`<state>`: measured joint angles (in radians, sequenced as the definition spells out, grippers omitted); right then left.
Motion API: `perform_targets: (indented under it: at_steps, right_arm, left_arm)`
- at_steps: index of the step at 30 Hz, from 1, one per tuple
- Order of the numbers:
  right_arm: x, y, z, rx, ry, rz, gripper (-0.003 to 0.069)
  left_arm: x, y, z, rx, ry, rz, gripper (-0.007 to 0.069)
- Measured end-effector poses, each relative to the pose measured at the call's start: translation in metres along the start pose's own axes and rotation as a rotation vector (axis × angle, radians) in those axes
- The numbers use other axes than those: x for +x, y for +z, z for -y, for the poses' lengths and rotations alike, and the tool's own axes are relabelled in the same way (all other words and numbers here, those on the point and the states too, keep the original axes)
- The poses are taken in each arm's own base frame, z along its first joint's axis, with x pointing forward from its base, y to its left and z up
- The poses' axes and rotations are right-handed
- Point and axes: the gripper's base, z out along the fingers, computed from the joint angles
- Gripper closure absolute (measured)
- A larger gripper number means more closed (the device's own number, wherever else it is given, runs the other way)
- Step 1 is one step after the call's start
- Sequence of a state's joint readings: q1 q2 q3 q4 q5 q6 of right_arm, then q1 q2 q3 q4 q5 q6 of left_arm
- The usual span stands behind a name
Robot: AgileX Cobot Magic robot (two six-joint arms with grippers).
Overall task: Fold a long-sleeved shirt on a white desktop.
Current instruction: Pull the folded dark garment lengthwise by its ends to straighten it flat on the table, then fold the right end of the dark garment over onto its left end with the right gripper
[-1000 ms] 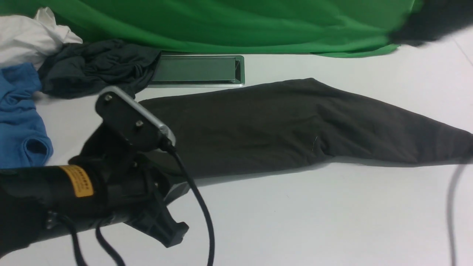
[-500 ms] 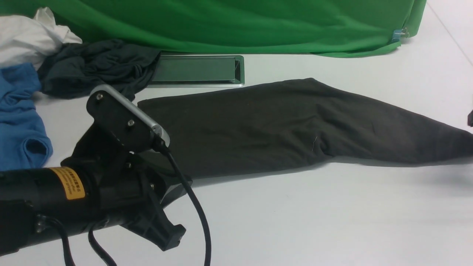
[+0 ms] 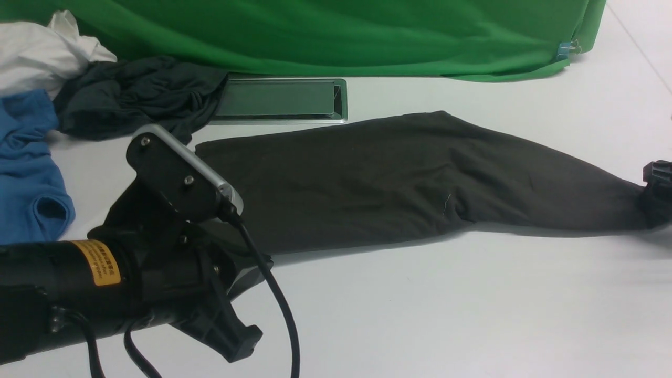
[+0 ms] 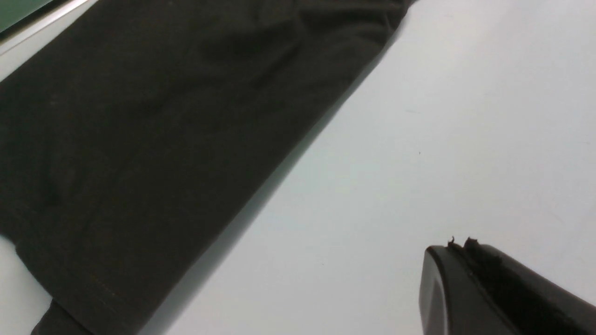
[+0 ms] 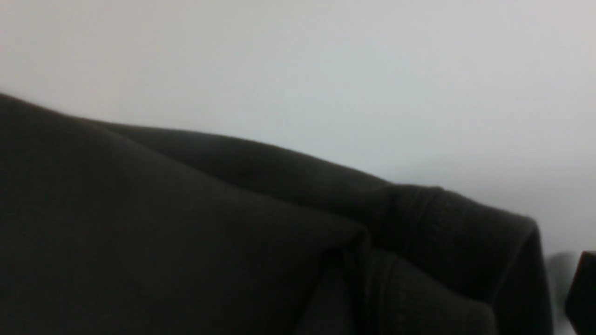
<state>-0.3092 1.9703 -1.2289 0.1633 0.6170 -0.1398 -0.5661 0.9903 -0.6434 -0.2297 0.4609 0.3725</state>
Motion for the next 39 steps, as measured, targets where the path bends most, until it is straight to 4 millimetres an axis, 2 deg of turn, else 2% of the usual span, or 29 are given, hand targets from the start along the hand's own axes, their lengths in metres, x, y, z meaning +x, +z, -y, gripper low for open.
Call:
perform_targets:
  at_steps: [5,9,11,12,13,17,20,22,23,24,25,29,34,35,36,39]
  right_arm:
    - [-0.002,0.003,0.0,-0.007,0.011,0.007,0.013]
    - [-0.002,0.004,-0.003,-0.036,0.012,0.007,0.0314]
    - [-0.002,0.005,-0.005,-0.055,-0.002,-0.001,0.0431]
    - [-0.002,0.005,-0.005,-0.056,-0.004,0.0,0.0443]
    - [-0.001,0.004,-0.005,-0.065,-0.02,-0.009,0.0533]
    - [0.0,-0.001,-0.006,-0.068,-0.054,-0.017,0.0547]
    - [0.003,-0.023,-0.007,-0.049,-0.107,-0.019,0.0547]
    - [0.0,-0.051,-0.006,-0.012,-0.128,0.039,0.0547]
    - [0.0,-0.054,-0.006,-0.002,-0.129,0.045,0.0547]
    - [-0.001,-0.078,-0.004,0.046,-0.133,0.096,0.0547]
    - [-0.001,-0.092,-0.002,0.079,-0.134,0.127,0.0547]
    - [0.003,-0.139,0.001,0.165,-0.128,0.225,0.0547]
    - [0.01,-0.177,-0.006,0.15,-0.109,0.331,0.0547]
    - [0.011,-0.179,-0.006,0.148,-0.109,0.335,0.0547]
    - [0.014,-0.189,-0.014,0.113,-0.113,0.367,0.0547]
    - [0.017,-0.2,-0.03,0.051,-0.139,0.407,0.0547]
  left_arm:
    - [0.0,0.0,0.0,0.0,0.012,-0.001,0.0608]
    - [0.0,0.0,0.0,0.0,0.016,-0.001,0.0608]
    - [0.0,0.0,0.0,0.0,0.016,-0.001,0.0608]
    - [0.0,0.0,0.0,0.0,0.016,-0.001,0.0608]
    - [0.0,0.0,0.0,0.0,0.016,-0.001,0.0608]
    - [0.0,0.0,0.0,0.001,0.016,-0.002,0.0608]
    - [0.001,0.0,0.0,0.004,0.016,-0.011,0.0608]
    - [0.001,0.0,0.001,0.006,0.016,-0.015,0.0608]
    - [0.001,0.0,0.001,0.007,0.016,-0.016,0.0608]
    - [0.002,0.0,0.001,0.008,0.016,-0.019,0.0608]
    - [0.002,0.0,0.001,0.008,0.016,-0.021,0.0608]
    - [0.002,-0.002,0.001,0.01,0.017,-0.021,0.0608]
    - [0.0,-0.014,0.002,0.002,0.023,0.025,0.0608]
    - [0.0,-0.015,0.002,0.002,0.023,0.028,0.0608]
    - [0.0,-0.02,0.003,-0.001,0.023,0.048,0.0608]
    - [-0.001,-0.027,0.003,-0.004,0.006,0.072,0.0608]
